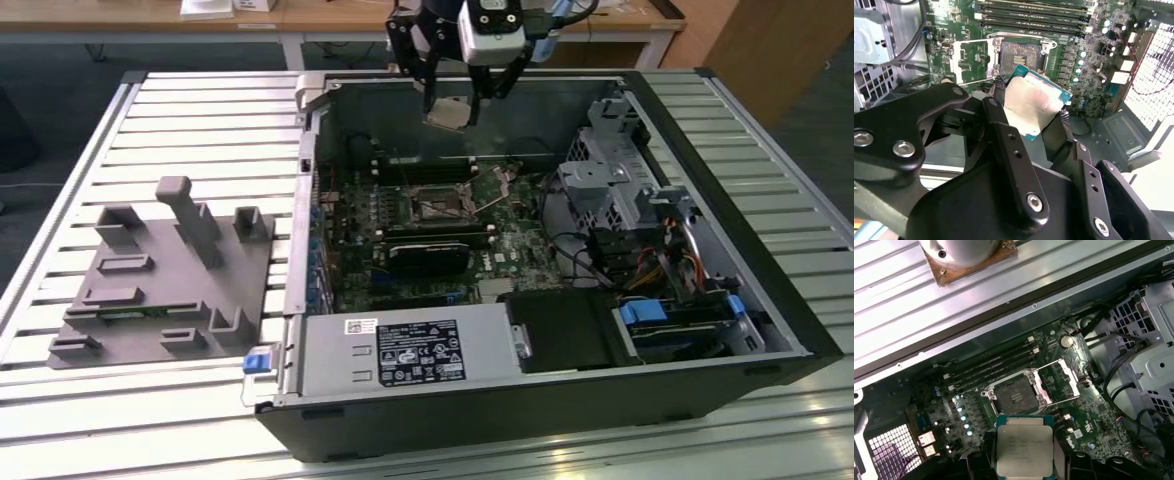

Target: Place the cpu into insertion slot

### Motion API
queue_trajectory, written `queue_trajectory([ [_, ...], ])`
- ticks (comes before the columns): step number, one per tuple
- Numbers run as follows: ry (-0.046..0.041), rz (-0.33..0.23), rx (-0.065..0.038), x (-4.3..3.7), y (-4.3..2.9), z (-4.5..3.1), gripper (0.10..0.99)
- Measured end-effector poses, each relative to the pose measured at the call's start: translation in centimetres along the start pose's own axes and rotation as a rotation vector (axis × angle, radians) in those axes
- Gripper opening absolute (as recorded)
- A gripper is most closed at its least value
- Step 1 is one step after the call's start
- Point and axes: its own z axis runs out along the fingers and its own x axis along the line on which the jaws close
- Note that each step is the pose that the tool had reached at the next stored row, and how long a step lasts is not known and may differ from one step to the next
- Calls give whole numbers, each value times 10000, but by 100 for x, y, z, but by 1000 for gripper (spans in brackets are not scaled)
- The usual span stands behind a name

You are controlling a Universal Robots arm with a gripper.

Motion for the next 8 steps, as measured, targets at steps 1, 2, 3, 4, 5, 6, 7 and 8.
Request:
queue_trajectory([
  [1,-8,85,3,0,0,0,541],
  [2,-16,169,5,0,0,1,541],
  [3,-24,250,7,0,0,1,541],
  [4,-33,336,10,0,0,2,541],
  [5,-40,418,13,0,0,2,541],
  [6,-49,501,15,0,0,2,541],
  [7,-56,583,17,0,0,3,541],
  [8,-64,664,19,0,0,3,541],
])
